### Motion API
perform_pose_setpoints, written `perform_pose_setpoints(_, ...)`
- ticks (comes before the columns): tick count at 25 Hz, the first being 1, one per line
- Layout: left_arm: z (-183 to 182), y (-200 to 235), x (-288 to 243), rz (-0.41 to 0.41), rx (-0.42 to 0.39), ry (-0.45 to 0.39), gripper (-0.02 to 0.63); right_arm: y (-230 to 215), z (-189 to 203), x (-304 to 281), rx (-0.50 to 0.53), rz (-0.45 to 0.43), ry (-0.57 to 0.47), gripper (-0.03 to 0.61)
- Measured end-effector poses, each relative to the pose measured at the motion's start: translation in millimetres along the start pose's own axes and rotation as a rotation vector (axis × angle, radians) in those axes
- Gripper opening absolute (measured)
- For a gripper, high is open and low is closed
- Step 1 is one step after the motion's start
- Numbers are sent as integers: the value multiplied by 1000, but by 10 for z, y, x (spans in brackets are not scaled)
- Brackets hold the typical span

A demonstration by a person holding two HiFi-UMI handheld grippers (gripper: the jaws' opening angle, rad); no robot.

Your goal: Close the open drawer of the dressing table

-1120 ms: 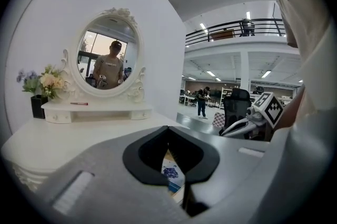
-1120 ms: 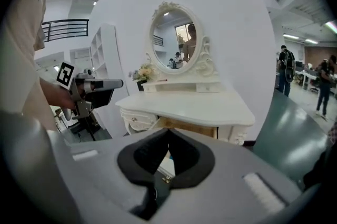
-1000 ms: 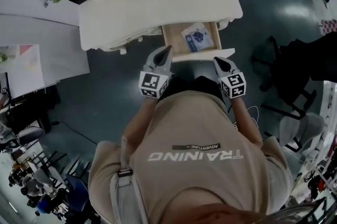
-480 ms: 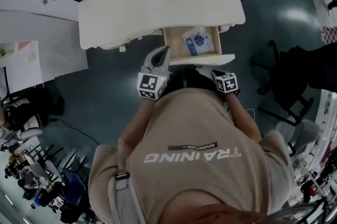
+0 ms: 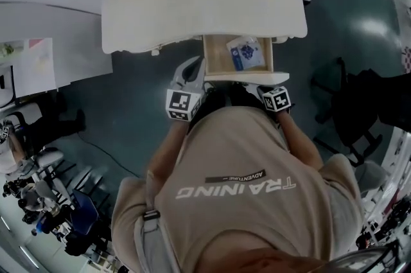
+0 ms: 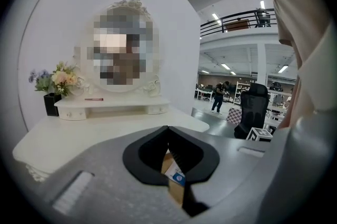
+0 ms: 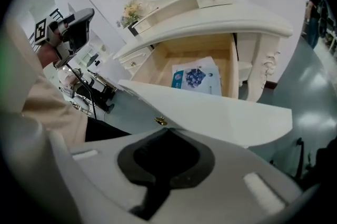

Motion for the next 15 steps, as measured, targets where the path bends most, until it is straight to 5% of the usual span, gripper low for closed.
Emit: perform_pose_setpoints(15,-274,259,-187,-112,14,-41,0,-278,-574,-52,158,-77,36,3)
Point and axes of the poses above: the fingertips, and each gripper's own axes: x backward along the fingers, y to its left, z out of its underside, the point moved 1 cm from there along x, backward along the fingers, and after that the axes turned 4 degrees about x, right-handed, at the moved point
